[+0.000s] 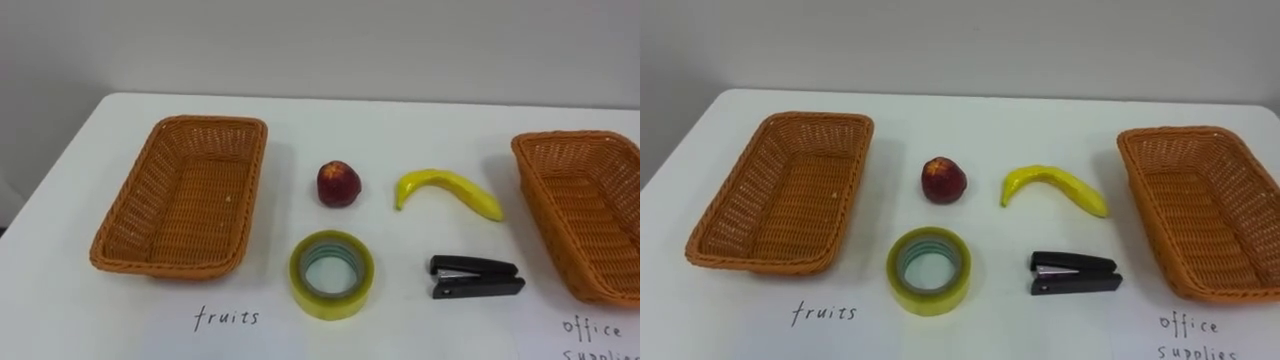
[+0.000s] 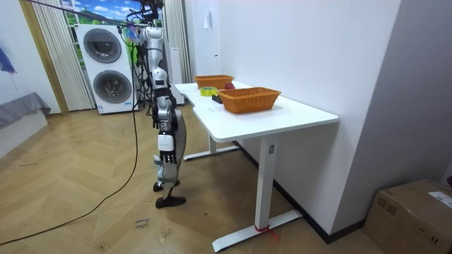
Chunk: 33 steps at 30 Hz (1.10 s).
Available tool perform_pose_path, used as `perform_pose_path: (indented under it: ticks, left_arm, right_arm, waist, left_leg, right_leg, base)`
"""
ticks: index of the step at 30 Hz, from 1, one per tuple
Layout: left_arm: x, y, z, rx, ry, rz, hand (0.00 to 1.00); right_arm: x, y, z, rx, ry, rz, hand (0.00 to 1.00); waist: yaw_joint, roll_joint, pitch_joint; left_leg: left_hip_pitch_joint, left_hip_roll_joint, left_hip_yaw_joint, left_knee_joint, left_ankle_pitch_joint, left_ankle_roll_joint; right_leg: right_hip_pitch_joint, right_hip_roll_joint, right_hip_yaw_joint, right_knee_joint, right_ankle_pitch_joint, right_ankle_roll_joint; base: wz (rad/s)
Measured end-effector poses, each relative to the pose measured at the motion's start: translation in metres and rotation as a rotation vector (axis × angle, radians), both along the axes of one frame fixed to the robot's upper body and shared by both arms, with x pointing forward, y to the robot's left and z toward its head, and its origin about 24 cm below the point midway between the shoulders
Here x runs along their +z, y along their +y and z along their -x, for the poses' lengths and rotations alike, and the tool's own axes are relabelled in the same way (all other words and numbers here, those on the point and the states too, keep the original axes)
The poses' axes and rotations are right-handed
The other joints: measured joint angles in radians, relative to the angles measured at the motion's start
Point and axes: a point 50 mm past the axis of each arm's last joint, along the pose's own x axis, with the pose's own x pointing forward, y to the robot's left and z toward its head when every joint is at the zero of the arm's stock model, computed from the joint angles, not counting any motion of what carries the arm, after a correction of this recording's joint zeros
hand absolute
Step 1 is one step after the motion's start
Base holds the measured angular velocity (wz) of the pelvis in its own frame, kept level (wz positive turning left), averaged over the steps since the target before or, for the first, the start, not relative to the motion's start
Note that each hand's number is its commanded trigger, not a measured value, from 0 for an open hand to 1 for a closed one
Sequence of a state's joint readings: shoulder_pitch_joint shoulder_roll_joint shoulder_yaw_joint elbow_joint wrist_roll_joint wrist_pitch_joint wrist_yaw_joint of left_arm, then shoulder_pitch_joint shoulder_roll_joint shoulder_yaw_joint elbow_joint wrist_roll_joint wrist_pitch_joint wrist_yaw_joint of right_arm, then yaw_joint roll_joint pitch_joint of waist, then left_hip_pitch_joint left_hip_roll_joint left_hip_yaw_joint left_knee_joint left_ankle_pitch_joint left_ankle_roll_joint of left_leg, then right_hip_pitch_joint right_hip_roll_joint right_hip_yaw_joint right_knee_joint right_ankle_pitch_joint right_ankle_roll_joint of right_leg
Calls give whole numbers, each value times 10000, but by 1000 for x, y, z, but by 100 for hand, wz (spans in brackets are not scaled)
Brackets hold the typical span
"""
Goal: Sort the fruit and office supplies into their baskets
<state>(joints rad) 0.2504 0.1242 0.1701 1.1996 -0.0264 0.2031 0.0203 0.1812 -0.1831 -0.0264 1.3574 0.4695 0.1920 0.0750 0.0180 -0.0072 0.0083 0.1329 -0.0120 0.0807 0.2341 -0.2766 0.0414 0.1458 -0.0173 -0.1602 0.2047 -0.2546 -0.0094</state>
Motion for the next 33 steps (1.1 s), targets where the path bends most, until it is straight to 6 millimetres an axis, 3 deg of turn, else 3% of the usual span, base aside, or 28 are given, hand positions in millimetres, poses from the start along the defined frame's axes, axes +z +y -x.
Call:
perform_pose_path:
  ticks: [12, 21, 26, 28, 33]
  left_arm:
    - [0, 0, -12, -382, -349, -104, 0]
    - [3, 8, -24, -184, -1188, -877, 0]
    - [3, 11, -17, 266, -1068, -1007, 0]
    - [4, 13, -5, 539, -840, -1075, 0]
    - [6, 14, 12, 680, -345, -1097, 0]
  right_arm:
    - [-1, 2, -5, -2034, -806, 374, 0]
    - [-1, 1, -7, -3570, -1327, 709, 0]
    - [0, -2, 3, -4810, -1121, 1038, 0]
    - [2, -5, 8, -5674, -1109, 1290, 0]
    - [5, -15, 10, -7173, -1214, 2008, 0]
  waist:
    - [-347, 178, -30]
    - [-479, 22, -67]
    - [-495, -15, -63]
    - [-714, -25, -62]
    - [-866, -48, -67]
  left_leg:
    - [-14, 38, 110, -145, 0, -1]
    - [121, 44, 301, -308, 4, 0]
    - [225, 62, 405, -349, 3, 1]
    - [268, 80, 420, -360, -1, 3]
    - [321, 132, 488, -449, -14, -19]
  right_leg:
    - [-105, 69, 172, 8, 58, -9]
    - [-131, 88, 325, 14, 77, 7]
    - [-78, 130, 484, -4, 128, 15]
    - [-37, 138, 453, 2, 131, 12]
    - [-70, 184, 539, 82, 148, -18]
  base:
    - [-3]
    - [-7]
    - [-8]
    - [0]
    - [-5]
